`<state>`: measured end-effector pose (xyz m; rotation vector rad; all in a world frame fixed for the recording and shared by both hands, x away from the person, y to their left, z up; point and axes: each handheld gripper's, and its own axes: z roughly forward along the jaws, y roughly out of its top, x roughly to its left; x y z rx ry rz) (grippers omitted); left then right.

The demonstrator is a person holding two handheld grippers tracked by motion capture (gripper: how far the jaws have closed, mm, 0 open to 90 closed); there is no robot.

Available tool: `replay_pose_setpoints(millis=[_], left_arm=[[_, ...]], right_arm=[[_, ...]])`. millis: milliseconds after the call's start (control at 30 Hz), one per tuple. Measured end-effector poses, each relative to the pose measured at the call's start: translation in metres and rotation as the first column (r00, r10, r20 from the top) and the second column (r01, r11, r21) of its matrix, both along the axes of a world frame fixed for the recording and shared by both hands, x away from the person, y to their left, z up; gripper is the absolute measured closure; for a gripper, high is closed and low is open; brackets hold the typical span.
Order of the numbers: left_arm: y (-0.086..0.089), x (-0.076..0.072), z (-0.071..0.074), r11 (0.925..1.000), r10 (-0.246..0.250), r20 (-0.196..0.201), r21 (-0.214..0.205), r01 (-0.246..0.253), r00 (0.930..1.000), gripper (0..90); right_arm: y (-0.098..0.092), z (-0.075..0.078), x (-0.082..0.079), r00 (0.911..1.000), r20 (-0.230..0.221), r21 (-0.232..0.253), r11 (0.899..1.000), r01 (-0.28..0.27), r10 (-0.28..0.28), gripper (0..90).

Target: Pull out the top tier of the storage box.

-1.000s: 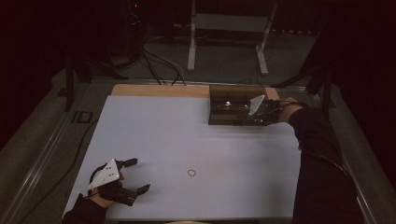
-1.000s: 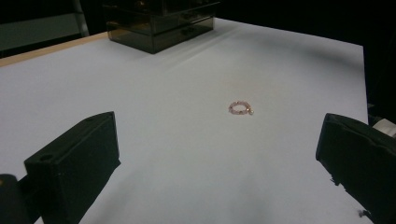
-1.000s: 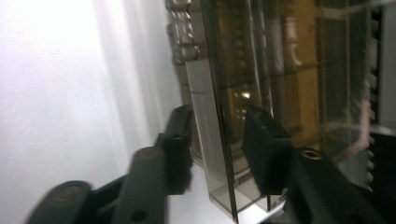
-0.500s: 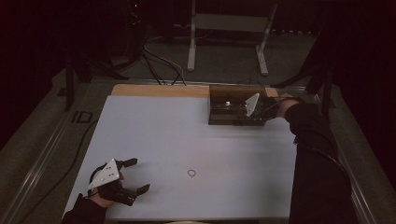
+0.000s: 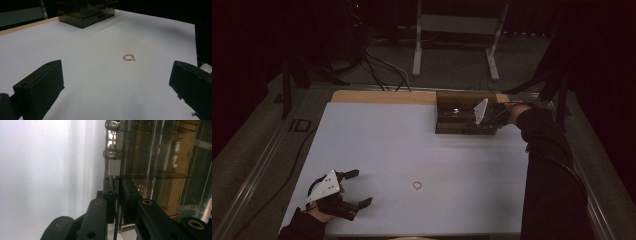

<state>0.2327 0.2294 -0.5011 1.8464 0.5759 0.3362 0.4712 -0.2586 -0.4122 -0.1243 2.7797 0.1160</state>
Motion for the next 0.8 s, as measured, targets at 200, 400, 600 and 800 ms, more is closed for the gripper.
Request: replay_pose_setpoints(millis=[200,400,600,800], left_arm=[[0.000,0.000,0.000,1.0000,0.000,-0.001,0.003,0.000,1.0000,1.0],[0.000,0.000,0.000,1.0000,0.001,-0.001,0.001,-0.001,1.0000,1.0],[0.000,0.000,0.000,1.0000,0.001,0.000,0.002,-0.001,1.0000,1.0],[0.000,0.000,0.000,1.0000,0.002,-0.001,0.005,-0.002,1.0000,1.0]], right_arm=[[-0.002,0.001,-0.002,0.9998,-0.020,0.010,1.000,-0.003,0.003,84.7],[-0.003,0.001,-0.006,0.9997,-0.025,0.017,1.000,0.000,0.000,85.0],[-0.004,0.001,-0.010,0.9994,-0.034,0.022,1.000,0.001,0.000,85.5],[-0.004,0.001,-0.015,0.9993,-0.037,0.020,1.000,0.000,0.001,85.7]])
